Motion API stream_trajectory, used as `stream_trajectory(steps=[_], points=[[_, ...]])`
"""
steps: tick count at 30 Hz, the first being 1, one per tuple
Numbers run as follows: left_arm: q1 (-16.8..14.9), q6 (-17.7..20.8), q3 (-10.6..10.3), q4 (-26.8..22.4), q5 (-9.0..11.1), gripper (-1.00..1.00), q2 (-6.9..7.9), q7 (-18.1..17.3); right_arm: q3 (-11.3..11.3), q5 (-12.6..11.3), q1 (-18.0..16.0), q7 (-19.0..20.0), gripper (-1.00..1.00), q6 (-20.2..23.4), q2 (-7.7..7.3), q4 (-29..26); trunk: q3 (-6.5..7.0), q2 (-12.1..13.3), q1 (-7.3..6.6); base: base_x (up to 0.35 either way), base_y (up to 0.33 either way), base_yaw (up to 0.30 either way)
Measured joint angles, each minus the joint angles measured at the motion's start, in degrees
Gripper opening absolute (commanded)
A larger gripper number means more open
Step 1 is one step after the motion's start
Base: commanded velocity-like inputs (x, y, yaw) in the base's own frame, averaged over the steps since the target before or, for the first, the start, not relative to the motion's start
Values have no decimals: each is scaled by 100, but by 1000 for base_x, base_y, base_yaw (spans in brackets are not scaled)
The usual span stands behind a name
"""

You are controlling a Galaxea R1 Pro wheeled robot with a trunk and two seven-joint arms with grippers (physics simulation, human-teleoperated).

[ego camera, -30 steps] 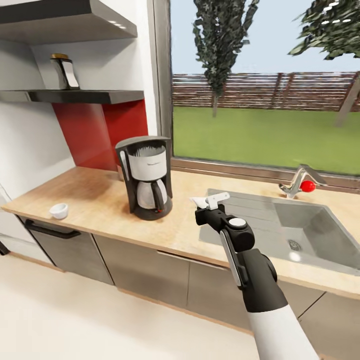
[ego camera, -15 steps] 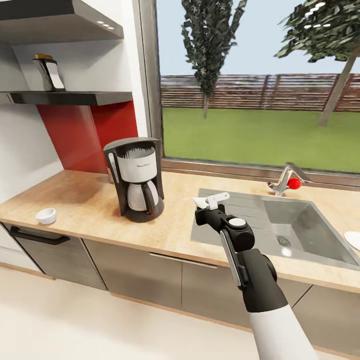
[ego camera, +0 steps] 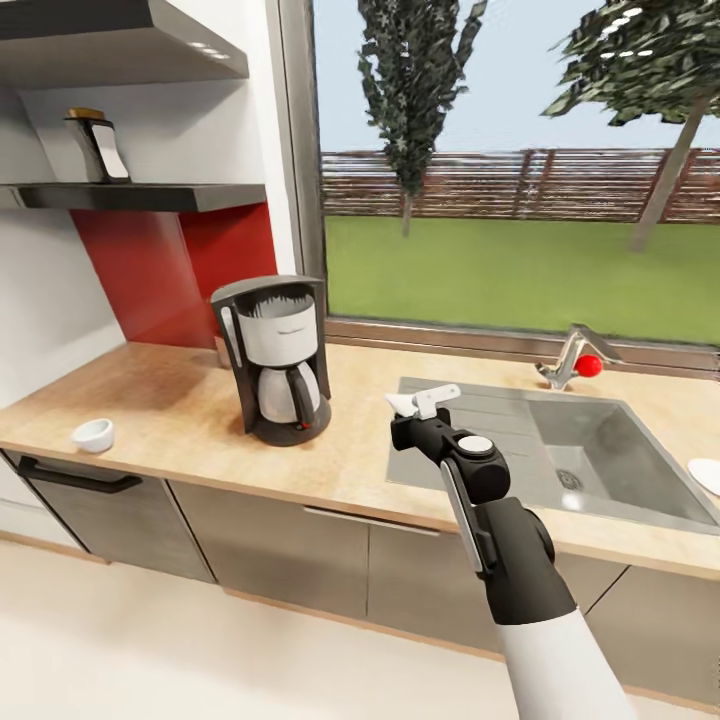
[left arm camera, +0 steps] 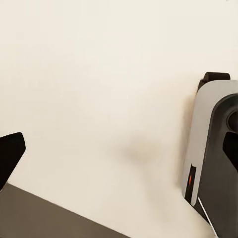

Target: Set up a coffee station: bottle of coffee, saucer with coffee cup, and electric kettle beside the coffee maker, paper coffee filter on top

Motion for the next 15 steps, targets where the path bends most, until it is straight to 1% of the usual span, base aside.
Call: stream_trajectory(steps=[15], points=[[0, 0, 13, -6, -1, 100, 0, 1, 7, -3, 0, 0, -100, 1, 0, 1, 72, 0, 0, 0, 305, -236]])
